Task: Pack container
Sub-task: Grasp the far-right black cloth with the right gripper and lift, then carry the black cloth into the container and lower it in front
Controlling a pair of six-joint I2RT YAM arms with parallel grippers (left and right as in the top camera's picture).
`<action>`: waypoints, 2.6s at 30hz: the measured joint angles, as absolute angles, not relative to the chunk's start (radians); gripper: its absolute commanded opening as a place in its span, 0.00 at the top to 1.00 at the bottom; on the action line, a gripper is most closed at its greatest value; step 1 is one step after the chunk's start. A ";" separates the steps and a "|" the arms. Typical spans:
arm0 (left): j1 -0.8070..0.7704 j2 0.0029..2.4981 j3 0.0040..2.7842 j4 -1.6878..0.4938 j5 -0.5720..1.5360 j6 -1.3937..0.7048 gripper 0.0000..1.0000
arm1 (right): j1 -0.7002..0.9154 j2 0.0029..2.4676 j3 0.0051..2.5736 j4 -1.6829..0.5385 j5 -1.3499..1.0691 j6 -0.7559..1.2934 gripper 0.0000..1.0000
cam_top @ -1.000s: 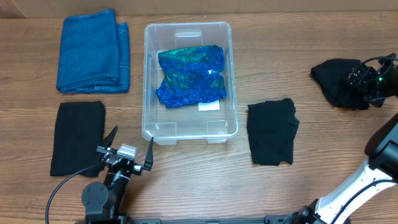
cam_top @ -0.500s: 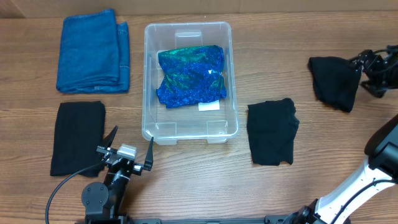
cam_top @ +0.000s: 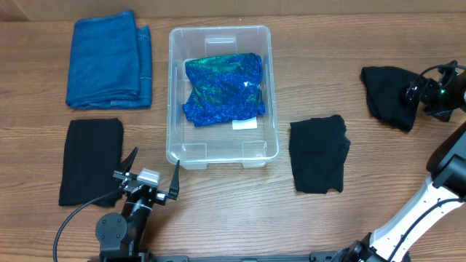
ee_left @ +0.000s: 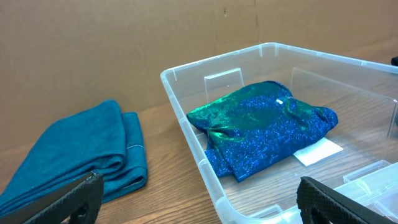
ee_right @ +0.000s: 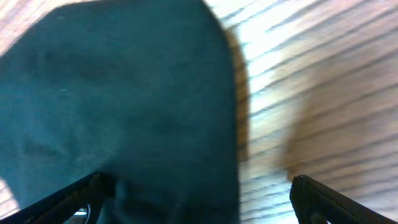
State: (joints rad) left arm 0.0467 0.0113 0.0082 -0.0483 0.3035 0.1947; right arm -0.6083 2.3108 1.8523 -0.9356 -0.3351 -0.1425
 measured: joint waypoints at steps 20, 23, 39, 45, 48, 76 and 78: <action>0.047 0.011 0.008 -0.048 0.303 0.195 0.00 | -0.609 2.346 1.852 -0.927 -0.555 -0.157 0.22; 0.047 0.011 0.008 -0.048 0.303 0.195 0.00 | -0.609 2.359 1.852 -0.927 -0.581 -0.157 0.44; 0.047 0.011 0.008 -0.048 0.303 0.194 0.00 | -0.616 2.397 2.119 -1.136 -1.168 -0.044 0.96; 0.047 0.011 0.008 -0.048 0.303 0.195 0.00 | -0.605 2.365 2.132 -1.279 -1.472 -0.035 0.96; 0.047 0.011 0.008 -0.048 0.303 0.195 0.00 | -0.537 2.234 2.133 -1.378 -1.490 -0.071 0.96; 0.047 0.011 0.008 -0.048 0.303 0.194 0.00 | 0.638 2.036 1.922 -0.973 -0.281 0.927 0.96; 0.047 0.011 0.008 -0.048 0.303 0.195 0.00 | 0.663 2.036 1.916 -0.970 -0.290 0.962 0.93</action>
State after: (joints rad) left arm 0.0467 0.0113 0.0082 -0.0483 0.3035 0.1947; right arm 0.6632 2.0357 1.9160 -0.9695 -0.2897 0.9619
